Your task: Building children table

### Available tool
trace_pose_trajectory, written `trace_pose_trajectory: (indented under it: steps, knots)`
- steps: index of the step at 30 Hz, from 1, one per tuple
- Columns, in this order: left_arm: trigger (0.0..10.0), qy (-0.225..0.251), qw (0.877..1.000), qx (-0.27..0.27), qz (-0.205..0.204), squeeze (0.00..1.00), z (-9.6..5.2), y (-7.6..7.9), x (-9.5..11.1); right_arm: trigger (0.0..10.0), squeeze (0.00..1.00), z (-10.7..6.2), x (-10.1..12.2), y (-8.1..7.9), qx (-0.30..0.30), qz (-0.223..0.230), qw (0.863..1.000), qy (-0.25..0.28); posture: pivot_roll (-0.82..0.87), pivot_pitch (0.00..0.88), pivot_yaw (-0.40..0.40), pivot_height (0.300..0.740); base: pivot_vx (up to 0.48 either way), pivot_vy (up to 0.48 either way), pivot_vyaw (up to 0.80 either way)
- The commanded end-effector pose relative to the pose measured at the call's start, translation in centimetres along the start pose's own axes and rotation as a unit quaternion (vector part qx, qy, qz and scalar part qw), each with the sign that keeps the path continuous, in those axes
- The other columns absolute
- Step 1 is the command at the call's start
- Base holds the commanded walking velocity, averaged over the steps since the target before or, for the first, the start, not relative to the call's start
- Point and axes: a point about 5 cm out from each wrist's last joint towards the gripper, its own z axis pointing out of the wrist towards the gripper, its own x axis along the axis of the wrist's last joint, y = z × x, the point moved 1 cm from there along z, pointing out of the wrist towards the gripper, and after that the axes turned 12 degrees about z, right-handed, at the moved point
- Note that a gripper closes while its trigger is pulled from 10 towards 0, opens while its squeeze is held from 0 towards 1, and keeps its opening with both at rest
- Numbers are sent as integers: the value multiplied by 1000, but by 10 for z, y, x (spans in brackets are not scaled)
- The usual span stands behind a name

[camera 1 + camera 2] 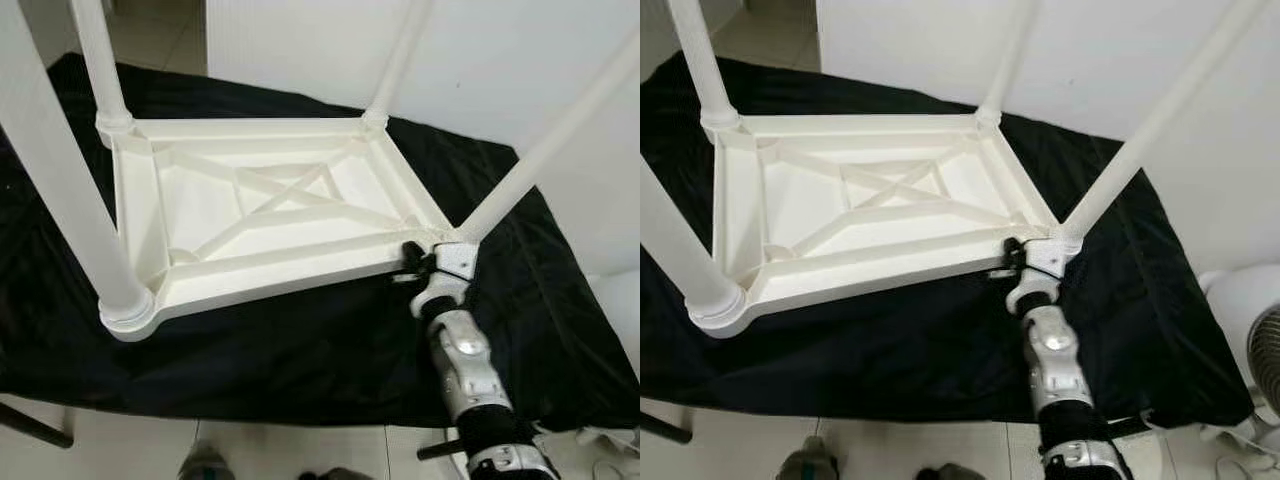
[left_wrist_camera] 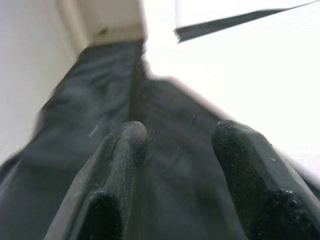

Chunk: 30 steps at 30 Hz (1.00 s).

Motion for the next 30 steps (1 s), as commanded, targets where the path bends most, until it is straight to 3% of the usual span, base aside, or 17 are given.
trace_pose_trajectory:
  steps: [1, 8, 13, 16, 17, 20, 26, 30]
  knots:
    - [10000, 6, 1000, -16, 3, 0, 11, 11, -1, 10000, 0, -6, 2, 13, -37, -9, 999, 9, 254, 54, -133, 740, 0, 0, 0]
    - [10000, 63, 995, -72, -23, 0, 54, 40, 19, 10000, 0, -16, 1, 28, -122, -10, 992, 25, 211, 41, -116, 740, 0, 0, 0]
    - [10000, 74, 993, -88, -24, 0, 63, 48, 22, 10000, 0, -18, 1, 33, -150, -14, 988, 27, 203, 39, -114, 740, 0, 0, 0]
    - [10000, 103, 988, -110, -44, 0, 80, 67, 35, 10000, 0, -23, -4, 47, -211, -18, 977, 14, 205, 41, -117, 740, 0, 0, 0]
    - [10000, 103, 988, -110, -44, 0, 80, 67, 35, 10000, 0, -23, -4, 47, -211, -18, 977, 14, 205, 41, -117, 740, 0, 0, 0]
    - [10000, 133, 977, -153, -69, 0, 87, 88, 50, 10000, 0, -26, -11, 60, -276, -9, 961, -5, 203, 45, -114, 740, 0, 0, 0]
    - [10000, 165, 955, -227, -97, 0, 81, 117, 68, 10000, 0, -13, -11, 62, -279, 17, 960, -14, 202, 49, -112, 740, 0, 0, 0]
    - [10000, 176, 948, -247, -101, 0, 77, 124, 72, 10000, 0, -5, -8, 62, -273, 15, 962, -18, 202, 50, -110, 740, 0, 0, 0]
